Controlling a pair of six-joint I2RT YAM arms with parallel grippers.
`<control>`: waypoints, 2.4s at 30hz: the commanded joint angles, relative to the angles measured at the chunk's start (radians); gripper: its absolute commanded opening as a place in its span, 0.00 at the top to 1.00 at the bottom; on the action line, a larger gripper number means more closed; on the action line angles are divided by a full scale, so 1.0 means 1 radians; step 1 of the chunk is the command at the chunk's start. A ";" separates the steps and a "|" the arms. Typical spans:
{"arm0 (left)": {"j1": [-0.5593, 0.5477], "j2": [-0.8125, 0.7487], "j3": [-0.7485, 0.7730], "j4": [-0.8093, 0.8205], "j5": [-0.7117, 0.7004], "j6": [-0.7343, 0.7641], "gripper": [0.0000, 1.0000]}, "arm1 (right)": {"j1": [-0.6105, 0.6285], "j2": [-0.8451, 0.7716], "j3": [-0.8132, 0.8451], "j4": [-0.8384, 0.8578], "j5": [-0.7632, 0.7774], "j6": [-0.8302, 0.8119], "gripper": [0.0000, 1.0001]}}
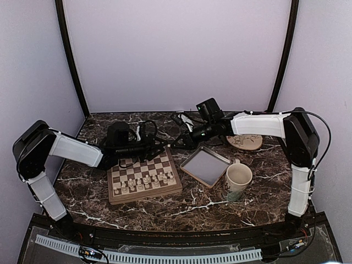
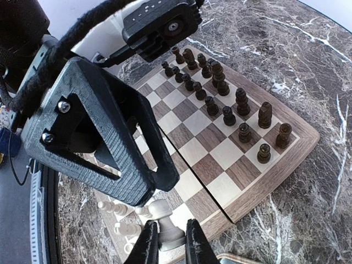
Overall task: Set up the chess pieces on the board
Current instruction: Pass from the right arm to the left, then place the pawn on a2.
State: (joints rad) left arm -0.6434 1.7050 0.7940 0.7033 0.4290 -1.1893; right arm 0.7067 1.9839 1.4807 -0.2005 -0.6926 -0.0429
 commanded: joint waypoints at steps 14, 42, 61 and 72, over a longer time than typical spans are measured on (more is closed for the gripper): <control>0.001 0.049 0.000 0.164 0.052 -0.076 0.71 | 0.004 -0.021 -0.001 0.051 -0.028 0.020 0.86; 0.013 -0.034 0.058 -0.085 0.087 0.138 0.89 | -0.049 -0.138 -0.055 0.017 -0.069 -0.017 0.59; 0.016 -0.354 0.255 -1.296 -0.349 0.736 0.88 | -0.164 -0.346 -0.254 -0.061 0.006 -0.199 0.57; 0.016 -0.476 0.139 -1.510 -0.461 0.685 0.87 | -0.165 -0.326 -0.264 -0.063 -0.015 -0.208 0.57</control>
State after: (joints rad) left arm -0.6319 1.2583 0.9714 -0.6777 0.0254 -0.4915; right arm 0.5465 1.6516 1.2224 -0.2859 -0.6991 -0.2333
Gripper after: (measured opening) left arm 0.128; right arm 0.432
